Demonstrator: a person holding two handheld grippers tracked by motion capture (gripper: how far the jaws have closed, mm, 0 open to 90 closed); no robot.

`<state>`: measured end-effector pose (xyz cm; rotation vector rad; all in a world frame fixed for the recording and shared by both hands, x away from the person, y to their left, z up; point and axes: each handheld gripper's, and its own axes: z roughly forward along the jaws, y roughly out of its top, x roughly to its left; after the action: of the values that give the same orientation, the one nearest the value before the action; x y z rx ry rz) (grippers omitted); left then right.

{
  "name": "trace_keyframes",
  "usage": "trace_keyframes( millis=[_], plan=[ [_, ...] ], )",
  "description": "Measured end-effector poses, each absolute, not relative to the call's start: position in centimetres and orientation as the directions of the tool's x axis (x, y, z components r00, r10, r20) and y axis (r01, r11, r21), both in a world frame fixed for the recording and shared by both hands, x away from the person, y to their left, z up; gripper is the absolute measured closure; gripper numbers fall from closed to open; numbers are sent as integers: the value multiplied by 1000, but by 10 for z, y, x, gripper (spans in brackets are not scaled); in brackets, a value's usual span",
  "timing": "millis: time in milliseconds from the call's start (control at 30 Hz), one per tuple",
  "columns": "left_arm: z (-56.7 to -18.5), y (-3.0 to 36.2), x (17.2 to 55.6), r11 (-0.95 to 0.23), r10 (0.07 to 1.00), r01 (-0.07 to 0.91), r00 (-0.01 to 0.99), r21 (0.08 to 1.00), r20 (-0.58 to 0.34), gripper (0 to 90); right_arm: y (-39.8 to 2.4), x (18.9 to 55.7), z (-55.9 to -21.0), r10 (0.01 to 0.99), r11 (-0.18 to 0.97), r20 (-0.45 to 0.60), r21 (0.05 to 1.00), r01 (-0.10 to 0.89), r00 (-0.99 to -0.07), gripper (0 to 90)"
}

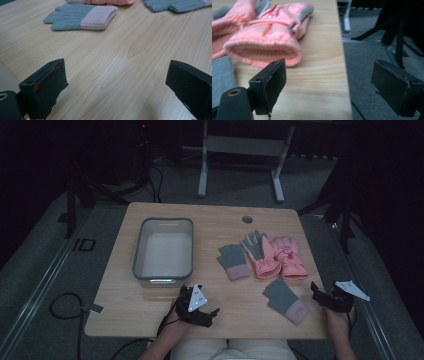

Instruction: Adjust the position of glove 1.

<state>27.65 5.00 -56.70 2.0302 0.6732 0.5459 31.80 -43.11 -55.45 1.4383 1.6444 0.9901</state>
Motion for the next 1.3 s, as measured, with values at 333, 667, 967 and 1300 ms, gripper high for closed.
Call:
trace_keyframes(
  millis=[333,667,967,1300],
  plan=[
    [-567,51,276,-426,666,239,736,873,124,34,-430,318,-555,994,82,-44,895,439,-96,135],
    [-567,51,275,-416,658,222,743,882,124,37,-431,319,-555,994,75,-28,890,449,-110,135],
    [-567,51,276,-427,644,232,757,874,114,36,-427,314,-549,993,104,-70,889,447,-91,135],
    [-567,49,277,-446,630,229,767,865,122,36,-435,315,-530,995,79,-42,878,472,-88,135]
  ],
)
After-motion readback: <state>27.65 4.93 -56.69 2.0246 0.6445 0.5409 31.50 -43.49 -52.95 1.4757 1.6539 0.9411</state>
